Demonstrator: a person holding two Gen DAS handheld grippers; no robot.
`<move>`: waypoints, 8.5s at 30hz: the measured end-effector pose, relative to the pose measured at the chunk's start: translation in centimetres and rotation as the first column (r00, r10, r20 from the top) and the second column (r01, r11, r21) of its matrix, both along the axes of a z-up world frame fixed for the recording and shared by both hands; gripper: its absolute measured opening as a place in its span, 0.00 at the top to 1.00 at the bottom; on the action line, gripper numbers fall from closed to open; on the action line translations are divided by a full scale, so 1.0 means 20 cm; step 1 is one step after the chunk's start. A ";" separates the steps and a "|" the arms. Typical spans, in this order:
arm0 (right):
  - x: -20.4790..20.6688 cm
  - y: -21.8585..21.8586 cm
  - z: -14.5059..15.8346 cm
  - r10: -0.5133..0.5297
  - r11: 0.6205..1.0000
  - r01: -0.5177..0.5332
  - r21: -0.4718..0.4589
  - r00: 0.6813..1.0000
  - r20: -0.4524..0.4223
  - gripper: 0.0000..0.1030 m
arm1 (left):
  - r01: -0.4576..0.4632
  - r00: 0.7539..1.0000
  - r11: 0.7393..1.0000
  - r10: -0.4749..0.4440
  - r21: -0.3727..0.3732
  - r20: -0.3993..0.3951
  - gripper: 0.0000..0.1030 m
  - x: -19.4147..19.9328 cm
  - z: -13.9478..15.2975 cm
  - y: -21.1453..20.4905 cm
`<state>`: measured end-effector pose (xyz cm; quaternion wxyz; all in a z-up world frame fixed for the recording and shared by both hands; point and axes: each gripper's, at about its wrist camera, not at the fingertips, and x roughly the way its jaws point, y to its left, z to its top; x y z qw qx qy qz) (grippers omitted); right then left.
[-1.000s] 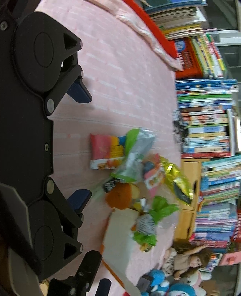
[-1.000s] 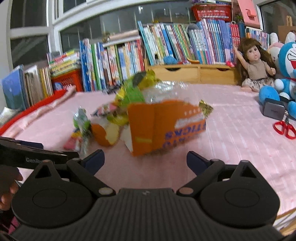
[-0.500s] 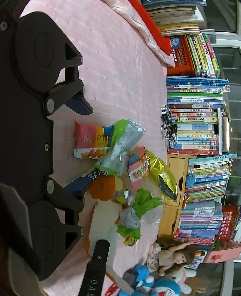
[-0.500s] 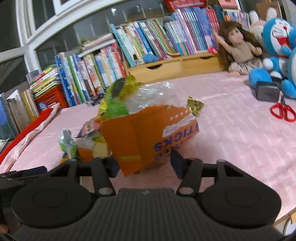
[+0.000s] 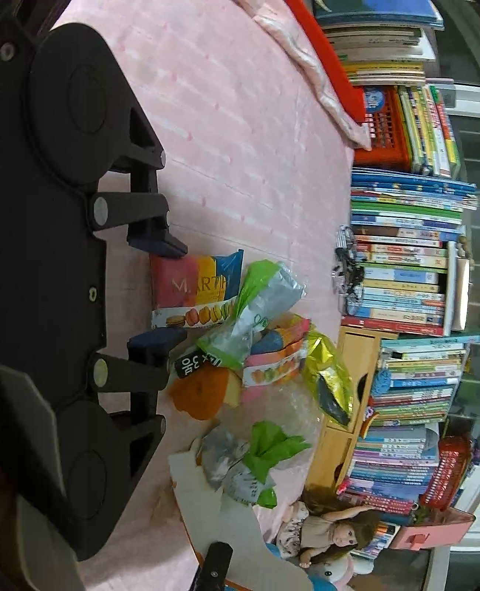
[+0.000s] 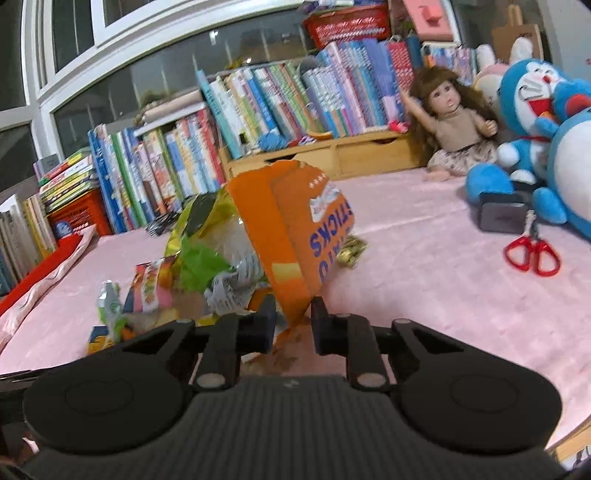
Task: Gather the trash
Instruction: 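Grasp the orange STICKS box with the right tool while the left tool grasps the colourful snack bag, then lower both held items past the table edge toward the black bin, then open both tools to drop the items into the black bin, then grasp the green stick-candy bag with the left tool while the right tool grasps a clear wrapper, then lower both held items past the table edge into the black bin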
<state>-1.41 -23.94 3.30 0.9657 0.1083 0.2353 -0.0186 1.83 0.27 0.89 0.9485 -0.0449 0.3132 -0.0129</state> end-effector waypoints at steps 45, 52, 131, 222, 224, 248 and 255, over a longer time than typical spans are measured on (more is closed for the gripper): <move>0.05 -0.09 0.08 0.009 0.997 -0.004 -0.071 0.998 0.069 0.79 | -0.120 0.992 0.975 0.124 -0.185 0.008 0.92 0.05 0.07 0.19; 0.01 -0.15 0.17 -0.014 0.999 0.020 -0.042 0.990 0.137 0.80 | -0.172 0.971 0.981 0.185 -0.090 0.155 0.92 -0.06 0.25 0.14; -0.59 0.21 -0.84 0.390 0.920 -0.319 0.229 0.674 -0.627 0.79 | 0.154 0.827 0.986 -0.161 -0.058 -0.539 0.89 -0.67 -0.70 -0.09; -0.19 -0.12 -0.19 0.036 0.993 -0.038 -0.109 0.999 -0.021 0.63 | -0.033 0.992 0.998 0.039 -0.049 0.117 0.77 -0.13 0.08 -0.01; -0.20 -0.11 -0.18 0.048 0.994 -0.049 -0.100 0.999 -0.015 0.63 | -0.044 0.992 0.997 0.051 -0.061 0.112 0.77 -0.16 0.09 0.02; -0.48 0.00 -0.09 0.214 0.976 -0.215 -0.027 0.977 -0.019 0.63 | 0.041 0.991 0.994 -0.027 -0.102 0.134 0.77 -0.64 0.20 0.11; -0.65 0.04 -0.13 0.259 0.965 -0.261 -0.009 0.963 -0.075 0.63 | 0.106 0.993 0.986 -0.098 -0.129 0.062 0.77 -0.82 0.15 0.16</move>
